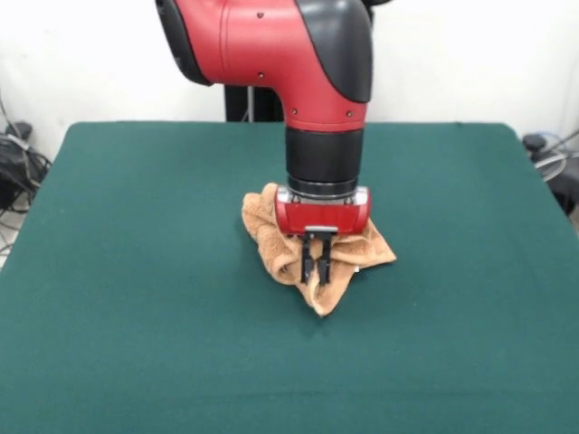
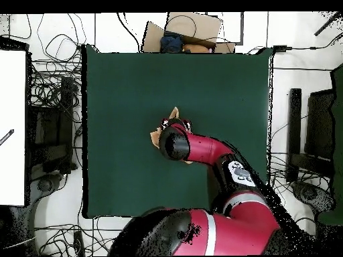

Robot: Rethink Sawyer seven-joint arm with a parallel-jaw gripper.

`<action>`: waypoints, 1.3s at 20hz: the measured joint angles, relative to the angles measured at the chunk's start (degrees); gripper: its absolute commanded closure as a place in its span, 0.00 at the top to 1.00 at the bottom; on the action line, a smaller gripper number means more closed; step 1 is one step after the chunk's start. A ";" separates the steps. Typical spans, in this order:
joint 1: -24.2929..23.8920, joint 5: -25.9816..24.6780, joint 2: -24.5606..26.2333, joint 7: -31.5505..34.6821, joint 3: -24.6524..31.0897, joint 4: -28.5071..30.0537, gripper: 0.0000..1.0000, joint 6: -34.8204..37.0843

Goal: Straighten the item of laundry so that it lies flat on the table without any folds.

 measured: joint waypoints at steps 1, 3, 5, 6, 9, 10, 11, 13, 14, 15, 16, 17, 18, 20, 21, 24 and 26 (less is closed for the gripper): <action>0.14 0.00 -0.33 0.00 0.00 0.31 0.00 0.00; 0.59 0.00 -1.14 0.00 -0.06 0.97 0.00 0.01; 1.63 0.00 -2.31 0.00 -0.31 1.70 0.00 0.11; 2.92 0.01 -3.87 0.00 -0.40 2.66 0.00 0.68; 4.41 0.16 -5.87 0.00 -0.40 3.84 0.00 1.97; 4.74 0.24 -6.34 0.00 -0.40 4.13 0.00 2.40; 5.07 0.31 -6.80 0.00 -0.40 4.41 0.00 2.82; 6.08 0.61 -8.27 0.00 -0.40 5.22 0.00 4.34; 6.54 0.85 -9.03 0.00 -0.41 5.63 0.00 5.19; 7.18 1.32 -10.25 0.00 -0.40 6.34 0.00 6.58; 7.59 1.73 -11.16 0.01 -0.40 6.84 0.00 7.65; 7.78 1.95 -11.64 0.01 -0.41 7.12 0.00 8.16; 7.98 2.17 -12.12 0.01 -0.42 7.39 0.00 8.67; 8.62 2.78 -13.67 0.01 -0.46 8.30 0.00 10.22; 8.96 3.05 -14.58 0.01 -0.46 8.80 0.00 10.97; 9.51 3.89 -16.64 0.01 -0.45 10.19 0.00 12.25; 9.53 4.45 -17.78 0.01 -0.46 11.15 0.00 12.44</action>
